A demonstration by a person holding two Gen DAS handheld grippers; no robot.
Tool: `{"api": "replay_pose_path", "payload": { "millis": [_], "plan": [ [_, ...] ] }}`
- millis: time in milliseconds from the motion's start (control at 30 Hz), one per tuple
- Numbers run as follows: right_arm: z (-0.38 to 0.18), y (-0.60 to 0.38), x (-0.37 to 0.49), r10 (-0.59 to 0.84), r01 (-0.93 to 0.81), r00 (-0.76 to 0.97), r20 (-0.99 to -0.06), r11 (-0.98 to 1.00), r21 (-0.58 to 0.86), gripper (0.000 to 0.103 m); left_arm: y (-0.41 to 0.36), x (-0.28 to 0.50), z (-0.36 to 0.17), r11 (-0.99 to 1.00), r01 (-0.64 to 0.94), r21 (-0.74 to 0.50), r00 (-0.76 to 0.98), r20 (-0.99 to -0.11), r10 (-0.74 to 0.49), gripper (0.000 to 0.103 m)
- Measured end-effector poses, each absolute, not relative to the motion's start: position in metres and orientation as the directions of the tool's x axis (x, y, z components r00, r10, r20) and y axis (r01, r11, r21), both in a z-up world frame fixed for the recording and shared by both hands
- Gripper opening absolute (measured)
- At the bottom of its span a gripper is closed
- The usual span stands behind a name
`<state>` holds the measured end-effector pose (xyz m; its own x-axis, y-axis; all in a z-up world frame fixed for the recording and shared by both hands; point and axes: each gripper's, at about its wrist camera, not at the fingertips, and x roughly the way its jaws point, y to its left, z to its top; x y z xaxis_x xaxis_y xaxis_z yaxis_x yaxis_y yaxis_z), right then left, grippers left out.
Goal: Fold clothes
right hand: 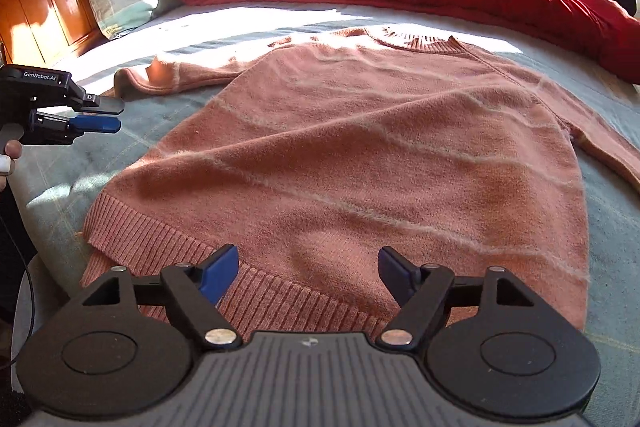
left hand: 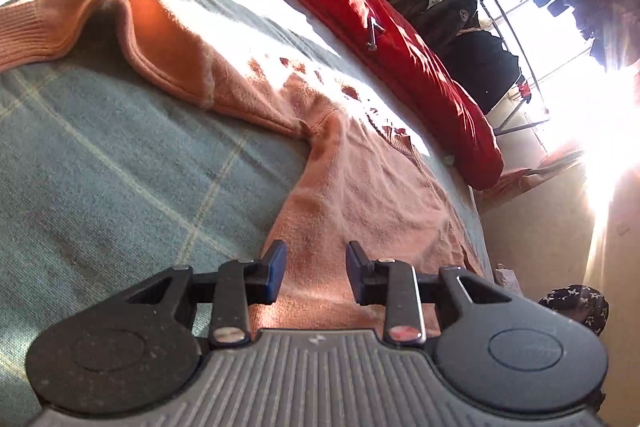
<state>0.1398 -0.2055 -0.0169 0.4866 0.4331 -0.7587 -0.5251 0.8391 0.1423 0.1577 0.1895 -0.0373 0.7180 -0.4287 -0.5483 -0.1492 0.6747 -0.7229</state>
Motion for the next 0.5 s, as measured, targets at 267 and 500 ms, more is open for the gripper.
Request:
{"api": "replay_pose_path", "payload": {
  "millis": [267, 500],
  "plan": [
    [-0.045, -0.2, 0.145, 0.42, -0.487, 0.453, -0.787, 0.856, 0.176, 0.086, 0.188, 0.244, -0.075, 0.561, -0.211, -0.8, 0.721, -0.515, -0.464, 0.036],
    [-0.058, -0.193, 0.144, 0.408, -0.494, 0.438, -0.801, 0.854, 0.165, 0.103, 0.188, 0.3, -0.105, 0.526, -0.261, -0.809, 0.714, -0.529, -0.459, 0.036]
  ]
}}
